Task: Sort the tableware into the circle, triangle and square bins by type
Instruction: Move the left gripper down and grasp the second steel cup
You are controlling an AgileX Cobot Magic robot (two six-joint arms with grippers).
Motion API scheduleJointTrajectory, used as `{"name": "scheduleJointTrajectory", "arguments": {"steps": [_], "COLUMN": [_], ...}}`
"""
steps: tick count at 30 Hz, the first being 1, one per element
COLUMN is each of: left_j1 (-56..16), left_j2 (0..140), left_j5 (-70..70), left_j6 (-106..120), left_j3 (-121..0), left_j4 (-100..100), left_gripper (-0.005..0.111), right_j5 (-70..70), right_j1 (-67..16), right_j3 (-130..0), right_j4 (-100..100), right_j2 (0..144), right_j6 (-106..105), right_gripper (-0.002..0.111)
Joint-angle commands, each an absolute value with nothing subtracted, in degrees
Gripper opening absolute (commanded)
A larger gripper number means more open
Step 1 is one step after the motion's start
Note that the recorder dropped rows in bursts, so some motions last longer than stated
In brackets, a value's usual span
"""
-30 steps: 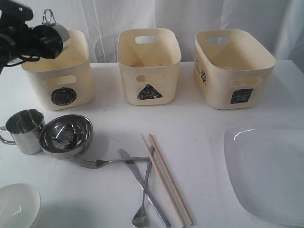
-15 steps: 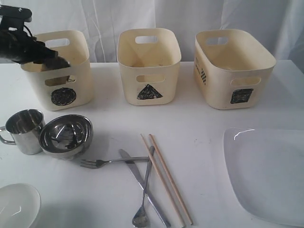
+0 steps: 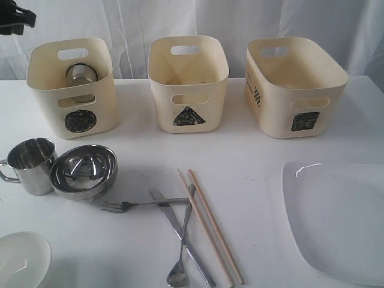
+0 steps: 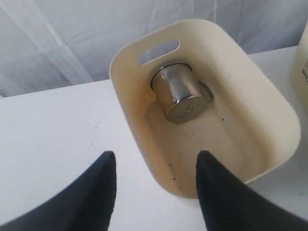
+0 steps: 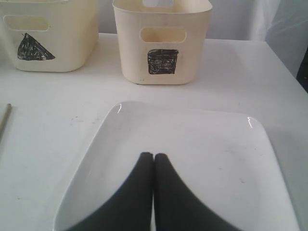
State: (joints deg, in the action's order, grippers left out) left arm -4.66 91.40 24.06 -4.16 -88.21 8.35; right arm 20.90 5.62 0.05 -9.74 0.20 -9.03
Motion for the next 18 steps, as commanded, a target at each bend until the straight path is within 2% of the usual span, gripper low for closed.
{"name": "scheduleJointTrajectory", "arguments": {"steps": [1,5,7,10,18], "left_j1": [-4.69,-4.69,-4.69,-4.69,-4.69], "left_j2": [86.38,85.67,85.80,86.29,93.36], "left_j5": [32.03,52.93,56.06,52.03,27.61], "left_j6": [-1.57,1.84,4.45,6.25,6.47], "left_j3": [-88.54,-88.21,-84.74,-79.15,-67.34], "left_j4": [7.74,7.74,8.46,9.09,12.66], "left_gripper": [0.056,0.056,0.056,0.056,0.056], "right_j5": [20.06,20.06,20.06,20.06,20.06], "right_j1": [5.72,5.72,5.72,5.72,5.72], "right_j3": [0.00,0.00,0.00,0.00,0.00], "right_j4": [-9.18,-9.18,-9.18,-9.18,-9.18], "right_j2": [0.00,0.00,0.00,0.00,0.00], "right_j6": [-8.83,-8.83,-8.83,-8.83,-8.83], "right_gripper": [0.000,0.000,0.000,0.000,0.000]}}
